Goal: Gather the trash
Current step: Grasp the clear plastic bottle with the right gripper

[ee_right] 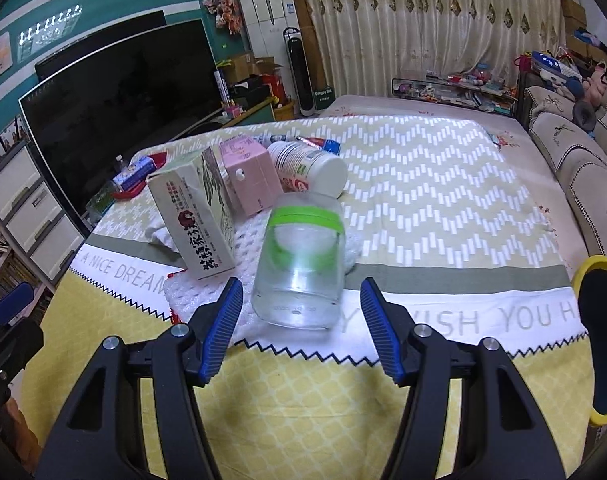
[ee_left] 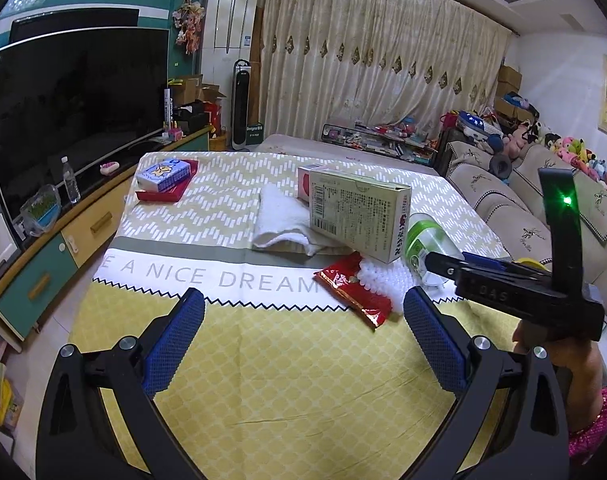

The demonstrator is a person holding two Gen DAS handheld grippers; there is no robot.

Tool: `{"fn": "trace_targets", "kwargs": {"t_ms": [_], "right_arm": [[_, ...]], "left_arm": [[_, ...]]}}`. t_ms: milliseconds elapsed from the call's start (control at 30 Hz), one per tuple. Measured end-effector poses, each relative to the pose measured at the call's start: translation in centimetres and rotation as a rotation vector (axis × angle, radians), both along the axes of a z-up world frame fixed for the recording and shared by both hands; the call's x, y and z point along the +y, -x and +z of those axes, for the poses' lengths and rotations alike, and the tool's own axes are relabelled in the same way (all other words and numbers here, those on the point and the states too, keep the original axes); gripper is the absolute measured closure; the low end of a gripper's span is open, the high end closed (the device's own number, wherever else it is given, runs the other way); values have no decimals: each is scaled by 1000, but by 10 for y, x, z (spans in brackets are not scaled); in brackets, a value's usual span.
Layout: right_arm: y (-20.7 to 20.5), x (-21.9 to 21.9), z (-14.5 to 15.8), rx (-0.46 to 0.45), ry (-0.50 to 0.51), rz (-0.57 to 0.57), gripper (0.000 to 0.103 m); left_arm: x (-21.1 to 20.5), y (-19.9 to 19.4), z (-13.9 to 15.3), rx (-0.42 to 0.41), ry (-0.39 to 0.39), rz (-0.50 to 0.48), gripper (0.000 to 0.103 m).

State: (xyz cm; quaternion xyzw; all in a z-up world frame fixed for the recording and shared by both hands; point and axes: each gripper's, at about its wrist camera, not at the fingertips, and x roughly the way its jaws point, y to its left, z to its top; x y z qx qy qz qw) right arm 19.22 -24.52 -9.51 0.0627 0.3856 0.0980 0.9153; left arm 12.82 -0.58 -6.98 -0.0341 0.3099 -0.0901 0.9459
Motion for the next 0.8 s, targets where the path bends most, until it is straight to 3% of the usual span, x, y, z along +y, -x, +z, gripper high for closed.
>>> {"fn": "trace_targets", "kwargs": {"t_ms": [67, 133, 600, 800], "right_arm": [[-5, 3, -3, 13, 4, 3, 45], [-6, 4, -5, 15, 26, -2, 55], [29, -40, 34, -79, -22, -43, 56], [37, -53, 38, -74, -32, -43, 56]], "left_arm": [[1, 0, -1, 2, 3, 1, 5], [1, -1, -2, 5, 8, 0, 5], [-9, 0, -8, 21, -3, -23, 5], [-17, 0, -9, 22, -15, -39, 5]]}}
